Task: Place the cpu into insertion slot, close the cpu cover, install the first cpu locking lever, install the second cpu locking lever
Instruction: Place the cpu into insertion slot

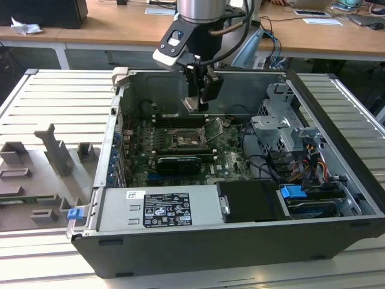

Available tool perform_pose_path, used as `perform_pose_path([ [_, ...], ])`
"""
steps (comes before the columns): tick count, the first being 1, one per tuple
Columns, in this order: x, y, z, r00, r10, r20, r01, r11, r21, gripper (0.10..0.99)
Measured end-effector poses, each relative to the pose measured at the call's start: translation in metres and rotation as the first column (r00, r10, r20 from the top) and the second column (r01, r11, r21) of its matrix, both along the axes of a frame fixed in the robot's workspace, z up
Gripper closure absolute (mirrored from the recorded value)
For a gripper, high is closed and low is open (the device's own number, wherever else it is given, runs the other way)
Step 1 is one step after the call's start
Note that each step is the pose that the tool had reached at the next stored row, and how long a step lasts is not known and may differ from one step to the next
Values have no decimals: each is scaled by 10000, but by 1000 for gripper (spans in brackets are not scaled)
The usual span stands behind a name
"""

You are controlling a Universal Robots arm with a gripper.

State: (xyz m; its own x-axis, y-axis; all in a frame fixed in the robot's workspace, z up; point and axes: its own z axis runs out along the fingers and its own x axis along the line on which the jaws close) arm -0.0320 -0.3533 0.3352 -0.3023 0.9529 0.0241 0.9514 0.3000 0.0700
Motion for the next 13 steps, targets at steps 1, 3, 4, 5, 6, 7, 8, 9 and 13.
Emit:
perform_pose_path([
  [1,0,0,-5,10000,-90,0,90,10000,1,557],
  [3,0,0,-16,9990,-443,1,443,9990,1,557],
  [4,0,0,-27,9973,-734,1,734,9973,1,557],
  [5,-1,0,-56,9932,-1160,1,1160,9932,1,557],
  [6,0,0,-85,9902,-1395,0,1395,9902,2,557],
  [7,0,2,-119,9882,-1533,-10,1533,9882,0,557],
  [8,0,3,-144,9874,-1584,-17,1584,9874,-2,557],
  [9,0,3,-163,9872,-1592,-17,1592,9872,-2,557],
  [13,-1,3,-250,9872,-1593,-18,1593,9872,-2,557],
])
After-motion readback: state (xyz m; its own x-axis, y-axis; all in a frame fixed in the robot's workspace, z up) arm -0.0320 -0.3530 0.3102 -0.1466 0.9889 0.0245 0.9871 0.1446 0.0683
